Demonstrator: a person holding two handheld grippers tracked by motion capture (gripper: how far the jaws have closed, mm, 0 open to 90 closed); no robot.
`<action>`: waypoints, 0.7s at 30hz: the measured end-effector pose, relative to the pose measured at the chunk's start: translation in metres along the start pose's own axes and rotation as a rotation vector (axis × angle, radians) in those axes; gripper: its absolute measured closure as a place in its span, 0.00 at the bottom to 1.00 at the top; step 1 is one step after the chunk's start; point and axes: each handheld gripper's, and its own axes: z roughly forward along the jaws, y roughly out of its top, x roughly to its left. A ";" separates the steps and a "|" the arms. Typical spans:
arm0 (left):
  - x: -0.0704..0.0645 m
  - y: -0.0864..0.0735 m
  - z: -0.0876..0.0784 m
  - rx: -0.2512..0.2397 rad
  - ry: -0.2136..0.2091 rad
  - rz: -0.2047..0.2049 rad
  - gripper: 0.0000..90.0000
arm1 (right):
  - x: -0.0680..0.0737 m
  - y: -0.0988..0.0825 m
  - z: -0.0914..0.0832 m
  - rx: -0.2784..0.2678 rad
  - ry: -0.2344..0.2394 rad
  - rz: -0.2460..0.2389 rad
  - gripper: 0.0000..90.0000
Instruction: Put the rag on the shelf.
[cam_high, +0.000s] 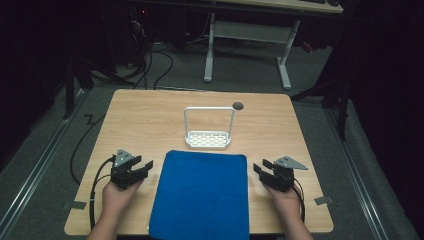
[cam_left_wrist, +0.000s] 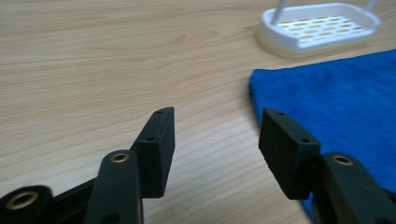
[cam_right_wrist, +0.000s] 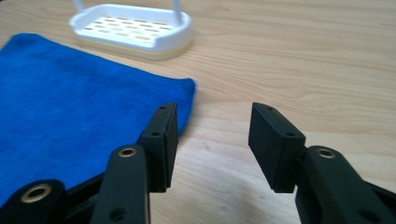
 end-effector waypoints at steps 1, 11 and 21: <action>0.000 0.000 0.000 0.000 0.000 0.000 0.52 | 0.003 0.000 -0.001 -0.006 0.018 -0.017 0.64; -0.071 -0.005 0.018 0.187 -0.172 0.219 0.71 | 0.060 0.000 0.015 0.125 0.176 -0.201 0.75; -0.092 -0.021 0.005 0.211 -0.225 0.300 0.74 | 0.065 -0.015 0.007 0.217 0.217 -0.207 0.78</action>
